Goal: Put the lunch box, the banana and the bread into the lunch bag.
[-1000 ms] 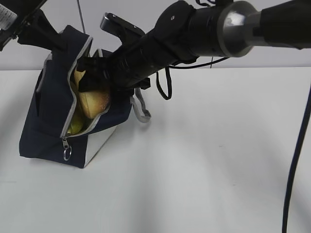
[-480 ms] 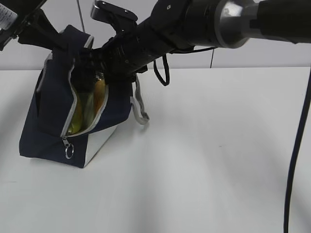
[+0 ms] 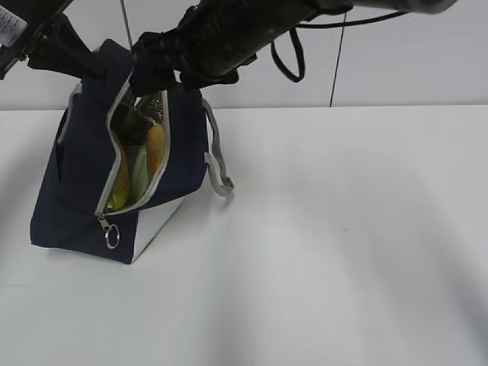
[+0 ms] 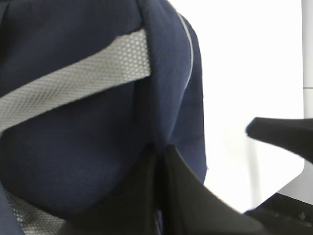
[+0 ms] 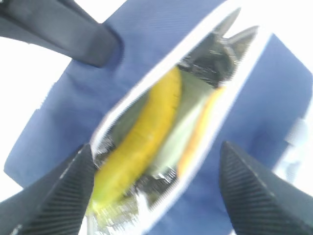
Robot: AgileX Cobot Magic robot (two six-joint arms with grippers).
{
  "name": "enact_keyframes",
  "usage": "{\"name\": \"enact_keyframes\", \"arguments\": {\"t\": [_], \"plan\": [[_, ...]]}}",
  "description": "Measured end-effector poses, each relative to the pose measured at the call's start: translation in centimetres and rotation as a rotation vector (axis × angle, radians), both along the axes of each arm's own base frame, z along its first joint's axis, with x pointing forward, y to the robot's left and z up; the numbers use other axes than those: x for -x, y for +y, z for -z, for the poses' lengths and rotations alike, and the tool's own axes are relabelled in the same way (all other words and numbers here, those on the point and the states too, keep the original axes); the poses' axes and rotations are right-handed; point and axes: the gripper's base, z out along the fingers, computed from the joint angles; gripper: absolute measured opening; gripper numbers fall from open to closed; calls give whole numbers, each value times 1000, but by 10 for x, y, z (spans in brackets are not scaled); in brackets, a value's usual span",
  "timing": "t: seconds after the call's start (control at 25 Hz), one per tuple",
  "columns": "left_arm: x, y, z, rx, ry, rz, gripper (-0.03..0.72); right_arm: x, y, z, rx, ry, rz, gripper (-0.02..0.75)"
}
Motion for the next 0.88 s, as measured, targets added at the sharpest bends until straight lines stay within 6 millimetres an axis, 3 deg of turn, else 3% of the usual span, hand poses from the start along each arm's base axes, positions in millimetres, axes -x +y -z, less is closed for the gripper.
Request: {"name": "enact_keyframes", "arguments": {"t": [0.28,0.48,0.68,0.88], "plan": [[0,0,0,-2,-4,4,1,-7,-44,9,78,207,67,584],[0,0,0,-2,-4,5,1,-18,-73,10,31,289,150,584],[0,0,0,-2,-6,7,1,-23,-68,26,-42,366,101,580],[0,0,0,-2,-6,7,1,-29,-58,47,-114,429,67,486]]}}
